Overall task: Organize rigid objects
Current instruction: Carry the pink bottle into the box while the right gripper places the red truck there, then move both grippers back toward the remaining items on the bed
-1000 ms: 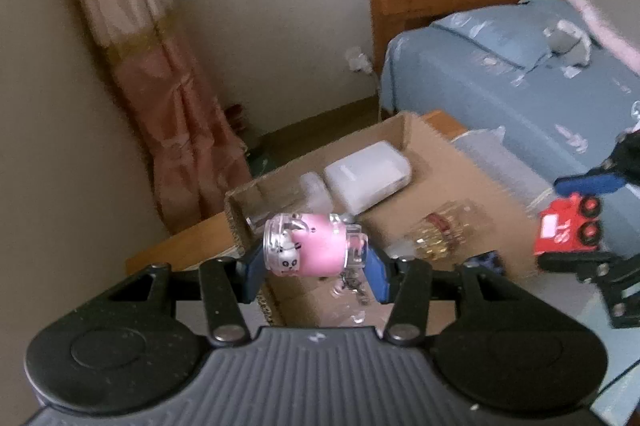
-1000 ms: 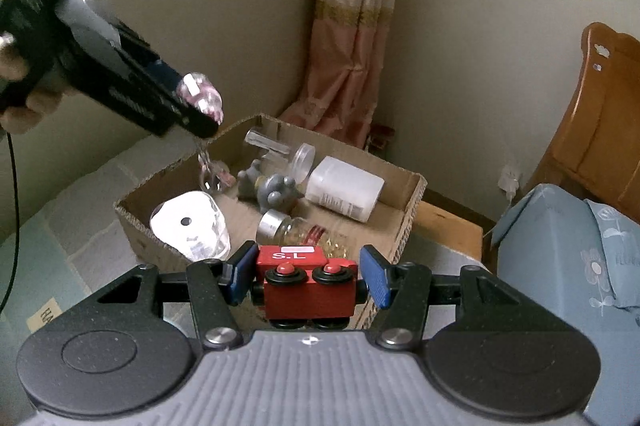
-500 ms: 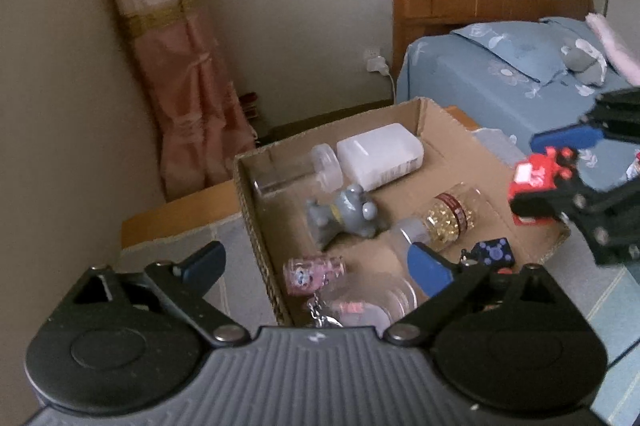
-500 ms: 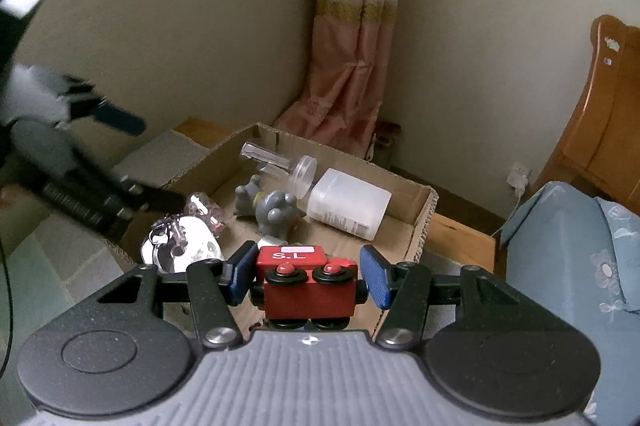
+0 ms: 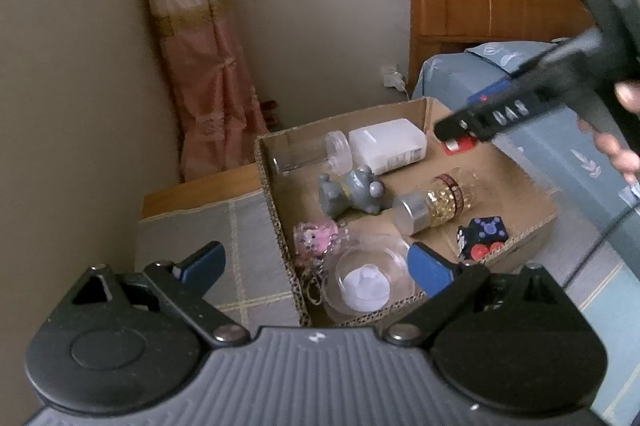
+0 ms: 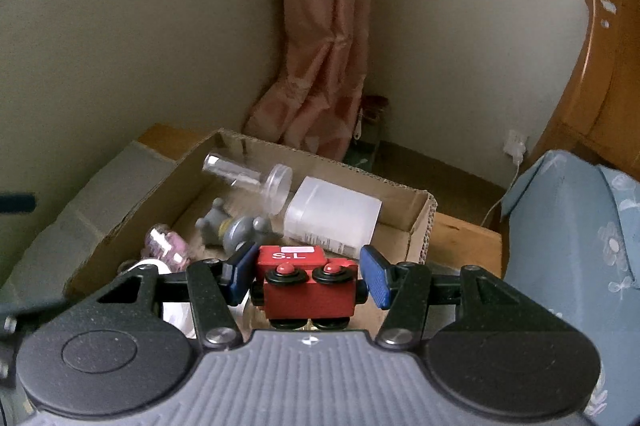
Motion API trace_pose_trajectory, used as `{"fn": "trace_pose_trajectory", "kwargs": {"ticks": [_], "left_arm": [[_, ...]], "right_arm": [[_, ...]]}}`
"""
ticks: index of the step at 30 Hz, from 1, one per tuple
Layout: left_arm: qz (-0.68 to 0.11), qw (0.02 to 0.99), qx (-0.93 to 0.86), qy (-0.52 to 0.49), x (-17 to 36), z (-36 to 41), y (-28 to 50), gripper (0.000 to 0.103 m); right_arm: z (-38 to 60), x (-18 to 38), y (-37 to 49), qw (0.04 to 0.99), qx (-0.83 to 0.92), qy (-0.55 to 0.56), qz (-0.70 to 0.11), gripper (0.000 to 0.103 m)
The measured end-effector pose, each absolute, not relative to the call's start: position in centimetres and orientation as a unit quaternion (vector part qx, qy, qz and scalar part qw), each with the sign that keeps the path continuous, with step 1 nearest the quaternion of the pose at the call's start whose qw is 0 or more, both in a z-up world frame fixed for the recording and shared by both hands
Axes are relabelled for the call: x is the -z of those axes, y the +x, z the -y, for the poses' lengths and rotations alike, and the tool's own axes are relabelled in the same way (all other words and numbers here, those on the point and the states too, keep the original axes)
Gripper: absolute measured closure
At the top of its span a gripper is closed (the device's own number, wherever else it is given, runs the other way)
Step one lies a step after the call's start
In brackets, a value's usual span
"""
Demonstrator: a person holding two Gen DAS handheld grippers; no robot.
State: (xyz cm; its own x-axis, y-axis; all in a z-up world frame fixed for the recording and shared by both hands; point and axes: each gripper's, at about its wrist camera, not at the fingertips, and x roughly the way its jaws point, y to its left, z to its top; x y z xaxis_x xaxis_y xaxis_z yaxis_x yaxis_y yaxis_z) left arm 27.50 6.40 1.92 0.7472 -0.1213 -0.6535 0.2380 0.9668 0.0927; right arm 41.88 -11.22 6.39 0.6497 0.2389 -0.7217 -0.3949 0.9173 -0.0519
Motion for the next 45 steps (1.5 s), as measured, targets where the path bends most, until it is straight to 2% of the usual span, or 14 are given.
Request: {"fn": "trace_pose_trajectory", "kwargs": {"ticks": [3,4,5,6,7,8,23,36,45], "left_arm": [[-0.335,0.933,0.088,0.094,-1.7,-6.3,26.9,0.006],[-0.334,0.934,0.088,0.095,-1.7,-6.3,26.8,0.006],[-0.334,0.934,0.088,0.094,-1.6,-6.4,26.6,0.006],[-0.334,0.934,0.089,0.093,-1.6,-6.4,26.5,0.006],[-0.334,0.934,0.090,0.092,-1.6,-6.5,26.4,0.006],[-0.335,0.933,0.089,0.092,-1.6,-6.5,26.3,0.006],[-0.348,0.930,0.086,0.084,-1.3,-6.1,24.4,0.003],[-0.347,0.932,0.074,0.078,-2.3,-5.3,20.2,0.003],[-0.364,0.925,0.077,0.072,-0.8,-4.3,18.9,0.002]], "right_arm": [[10.9,-6.2,43.1,0.902,-0.166,-0.098,-0.387,0.042],[10.8,-6.1,43.3,0.903,-0.161,-0.097,-0.386,0.038],[10.7,-6.1,43.5,0.904,-0.158,-0.098,-0.384,0.032],[10.6,-6.1,43.7,0.905,-0.156,-0.099,-0.384,0.014],[10.6,-6.1,43.7,0.907,-0.153,-0.097,-0.380,0.003],[10.7,-6.2,43.5,0.911,-0.150,-0.092,-0.374,0.000],[10.6,-6.4,39.1,0.907,-0.140,-0.102,-0.383,0.000],[12.1,-7.1,33.2,0.916,-0.139,-0.060,-0.372,0.000],[12.9,-4.7,28.1,0.922,-0.107,-0.049,-0.368,0.000]]}}
